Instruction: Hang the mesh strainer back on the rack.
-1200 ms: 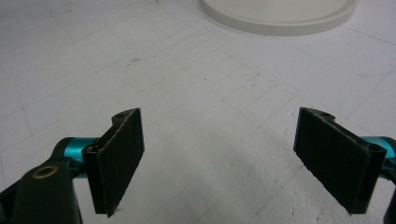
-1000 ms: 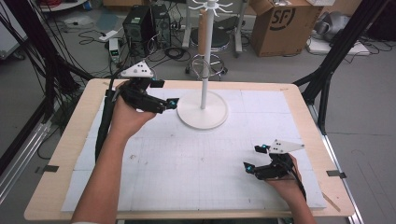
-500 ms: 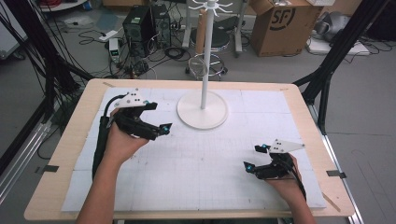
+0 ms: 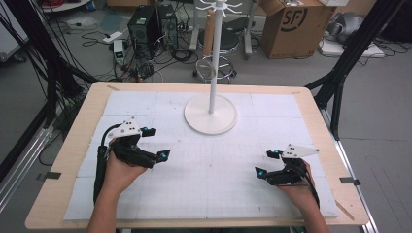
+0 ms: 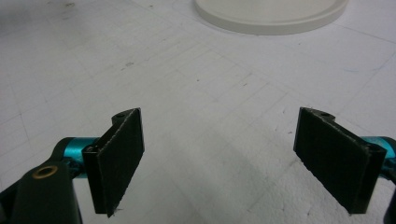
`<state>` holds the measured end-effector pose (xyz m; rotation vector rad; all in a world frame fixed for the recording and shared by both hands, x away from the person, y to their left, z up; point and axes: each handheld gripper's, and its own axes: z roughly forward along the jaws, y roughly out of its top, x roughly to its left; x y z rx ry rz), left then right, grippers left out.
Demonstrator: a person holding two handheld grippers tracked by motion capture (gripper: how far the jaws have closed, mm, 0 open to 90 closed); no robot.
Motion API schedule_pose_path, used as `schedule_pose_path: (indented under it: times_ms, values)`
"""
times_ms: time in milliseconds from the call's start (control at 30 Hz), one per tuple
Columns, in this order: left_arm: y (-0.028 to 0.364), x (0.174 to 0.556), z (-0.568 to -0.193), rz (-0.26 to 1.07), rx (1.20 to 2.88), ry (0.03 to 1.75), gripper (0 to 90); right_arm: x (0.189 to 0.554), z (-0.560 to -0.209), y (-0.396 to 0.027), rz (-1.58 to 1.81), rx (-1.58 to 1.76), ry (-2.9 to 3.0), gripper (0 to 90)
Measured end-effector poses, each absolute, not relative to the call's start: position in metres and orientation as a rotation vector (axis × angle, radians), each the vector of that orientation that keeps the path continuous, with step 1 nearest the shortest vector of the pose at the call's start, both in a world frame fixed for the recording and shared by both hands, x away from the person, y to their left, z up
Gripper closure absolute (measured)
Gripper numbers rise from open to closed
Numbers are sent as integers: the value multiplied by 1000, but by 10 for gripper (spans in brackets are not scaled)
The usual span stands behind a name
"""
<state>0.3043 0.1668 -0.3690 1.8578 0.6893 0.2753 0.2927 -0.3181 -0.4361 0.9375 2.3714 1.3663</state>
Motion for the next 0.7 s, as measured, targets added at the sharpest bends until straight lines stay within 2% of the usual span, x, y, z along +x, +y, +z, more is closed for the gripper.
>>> schedule_pose_path:
  times_ms: [33, 700]
  values:
    - [167, 303, -370, 287, 1854, 693, 16, 293, -436, -318, 1370, 935, 2371, 155]
    - [170, 303, -392, 282, 1817, 700, 17, 294, -437, -317, 1340, 956, 2370, 155]
